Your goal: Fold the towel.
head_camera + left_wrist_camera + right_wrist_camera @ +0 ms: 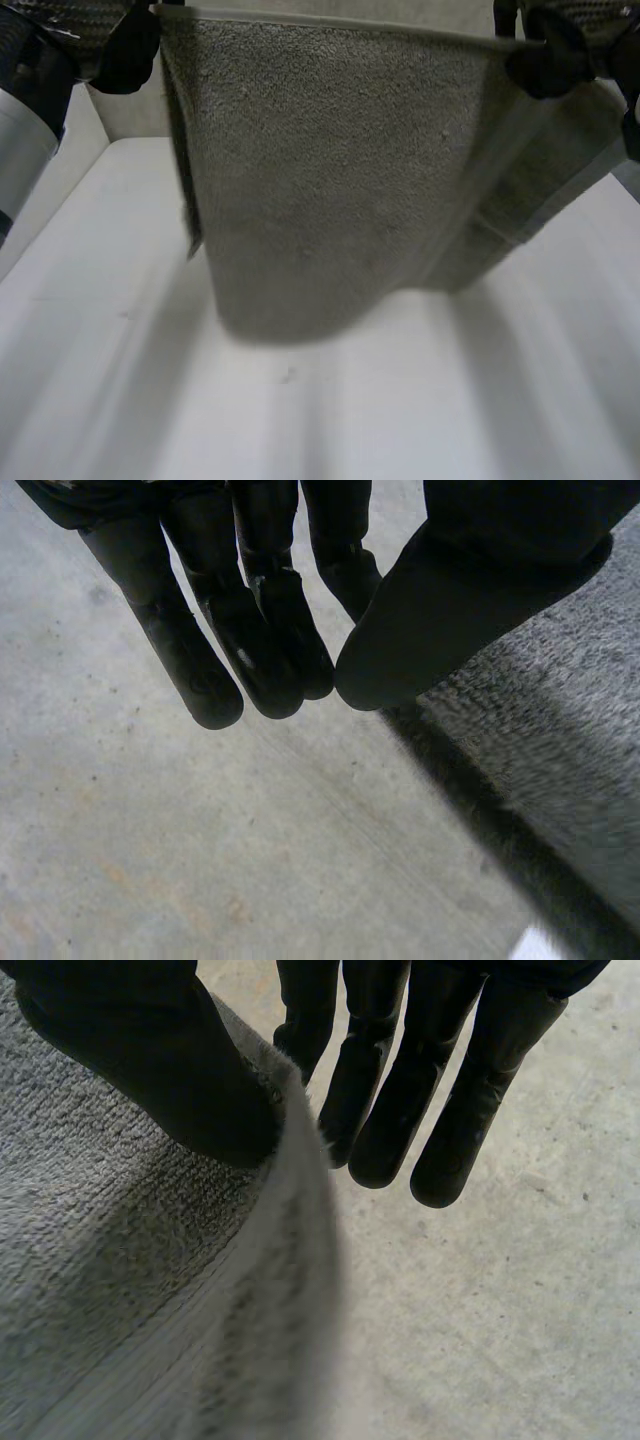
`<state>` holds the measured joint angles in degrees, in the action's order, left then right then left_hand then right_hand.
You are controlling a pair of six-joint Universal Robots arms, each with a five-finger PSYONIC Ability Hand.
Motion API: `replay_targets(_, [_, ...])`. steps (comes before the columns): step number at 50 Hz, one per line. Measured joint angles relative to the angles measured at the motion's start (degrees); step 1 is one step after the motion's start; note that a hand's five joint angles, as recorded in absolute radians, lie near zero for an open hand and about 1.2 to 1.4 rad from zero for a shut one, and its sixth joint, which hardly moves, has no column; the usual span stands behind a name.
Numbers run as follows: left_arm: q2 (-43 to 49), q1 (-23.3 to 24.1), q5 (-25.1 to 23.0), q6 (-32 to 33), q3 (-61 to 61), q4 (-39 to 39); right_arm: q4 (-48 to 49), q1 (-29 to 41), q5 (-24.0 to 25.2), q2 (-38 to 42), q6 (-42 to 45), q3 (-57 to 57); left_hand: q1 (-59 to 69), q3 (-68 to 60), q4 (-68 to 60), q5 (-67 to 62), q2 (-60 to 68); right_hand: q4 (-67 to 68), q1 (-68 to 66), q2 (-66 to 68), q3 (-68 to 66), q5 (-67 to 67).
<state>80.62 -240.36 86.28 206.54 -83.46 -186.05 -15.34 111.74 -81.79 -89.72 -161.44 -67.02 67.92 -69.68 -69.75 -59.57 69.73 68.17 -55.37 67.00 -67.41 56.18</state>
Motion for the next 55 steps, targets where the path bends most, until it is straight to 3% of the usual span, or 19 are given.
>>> replay_targets(8, [3.5, 0.1, 0.0, 0.0, -1.2, 4.1, -1.7, 1.2, -0.4, 6.8, 2.4, 3.0, 0.2, 0.0, 0.0, 0.0, 0.0, 0.0, 0.0, 0.0, 0.0, 0.0])
replay_targets(17, [17.5, -0.1, -0.4, 0.0, -2.8, 4.0, -1.0, 5.1, -2.0, 17.6, 6.1, 2.7, 0.8, 0.0, 0.0, 0.0, 0.0, 0.0, 0.0, 0.0, 0.0, 0.4])
replay_targets(18, [22.3, -0.4, -0.4, 0.2, -1.7, 3.8, -0.4, 5.7, -3.0, 20.8, 7.3, 3.2, 0.8, 0.0, 0.0, 0.0, 0.0, 0.0, 0.0, 0.0, 0.0, 0.4])
replay_targets(25, [31.7, -3.0, -0.2, 0.4, 8.1, 0.5, 7.5, 6.2, -8.3, 27.5, 11.8, 9.5, 0.8, 0.0, 0.0, 0.0, 0.0, 0.0, 0.0, 0.0, 0.0, 0.4])
replay_targets(31, [32.6, -5.8, 0.8, 0.4, 19.7, -4.3, 21.7, 6.1, -12.8, 27.1, 16.4, 14.8, 0.8, 0.0, 0.0, -0.1, 0.0, 0.0, 0.0, 0.0, -0.3, 0.4])
replay_targets(37, [25.5, -7.6, 2.1, 0.1, 26.5, -9.0, 39.6, 6.1, -13.8, 18.5, 18.6, 11.7, 1.5, 0.0, 0.0, -0.2, 0.1, 0.1, 0.0, 0.0, -0.3, 0.5])
replay_targets(45, [20.1, -7.3, 2.1, -0.2, 16.4, -10.2, 39.2, 7.0, -12.4, 14.3, 17.8, 0.5, 1.5, 0.0, 0.0, -0.1, 0.1, 0.2, 0.0, 0.0, -0.3, 0.6])
replay_targets(55, [18.8, -8.1, -1.6, 0.0, -7.6, -13.4, 31.7, 8.1, -11.4, 12.0, 15.5, -17.0, 1.1, 0.5, 0.1, 0.0, -0.5, 0.2, 0.0, 0.0, -0.3, 0.6])
